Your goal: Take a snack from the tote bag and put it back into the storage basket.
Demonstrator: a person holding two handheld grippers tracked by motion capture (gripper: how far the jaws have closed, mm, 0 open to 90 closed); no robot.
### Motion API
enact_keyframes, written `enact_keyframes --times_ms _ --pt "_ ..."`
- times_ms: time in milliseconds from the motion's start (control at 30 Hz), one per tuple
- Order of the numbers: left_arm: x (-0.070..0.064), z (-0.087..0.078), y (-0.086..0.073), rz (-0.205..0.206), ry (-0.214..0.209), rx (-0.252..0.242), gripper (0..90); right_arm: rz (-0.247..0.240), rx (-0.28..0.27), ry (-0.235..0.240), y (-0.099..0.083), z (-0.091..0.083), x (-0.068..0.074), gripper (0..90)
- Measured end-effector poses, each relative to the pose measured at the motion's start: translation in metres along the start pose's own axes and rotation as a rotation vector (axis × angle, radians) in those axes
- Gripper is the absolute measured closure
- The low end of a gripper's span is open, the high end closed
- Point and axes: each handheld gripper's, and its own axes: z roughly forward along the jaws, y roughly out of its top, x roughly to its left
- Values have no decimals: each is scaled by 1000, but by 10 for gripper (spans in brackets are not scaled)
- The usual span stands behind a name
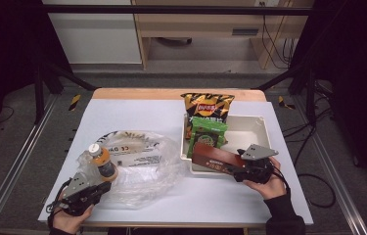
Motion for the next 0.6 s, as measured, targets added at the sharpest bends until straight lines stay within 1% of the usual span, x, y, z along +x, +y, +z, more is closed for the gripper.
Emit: enact_keyframes --times_ms 67,133,200,267,300,367,400,433,467,600 --pt "0 0 0 0 -1 -1 852 1 -7 -5 0 1 0 318" --pt "0 0 0 0 -1 0 852 5 -12 -17 0 1 0 336" --pt "0 0 0 0 -1 0 852 25 -23 -31 0 0 -1 337" --pt "0 0 0 0 -1 0 852 46 -31 -24 0 -1 -1 394" --pt "0 0 0 0 -1 0 852 50 -35 -20 0 -1 -1 406" --pt "0 0 0 1 -2 0 852 45 -33 -17 1 1 1 443" --pt "0 0 0 1 -2 0 852 46 -31 -15 1 2 2 446" --pt "0 0 0 0 -2 0 852 51 -29 -15 1 4 3 467" --pt "0 0 0 1 -1 0 852 45 -26 -11 1 5 3 480" --pt "0 0 0 1 -2 -1 852 41 -13 -12 2 10 6 485"
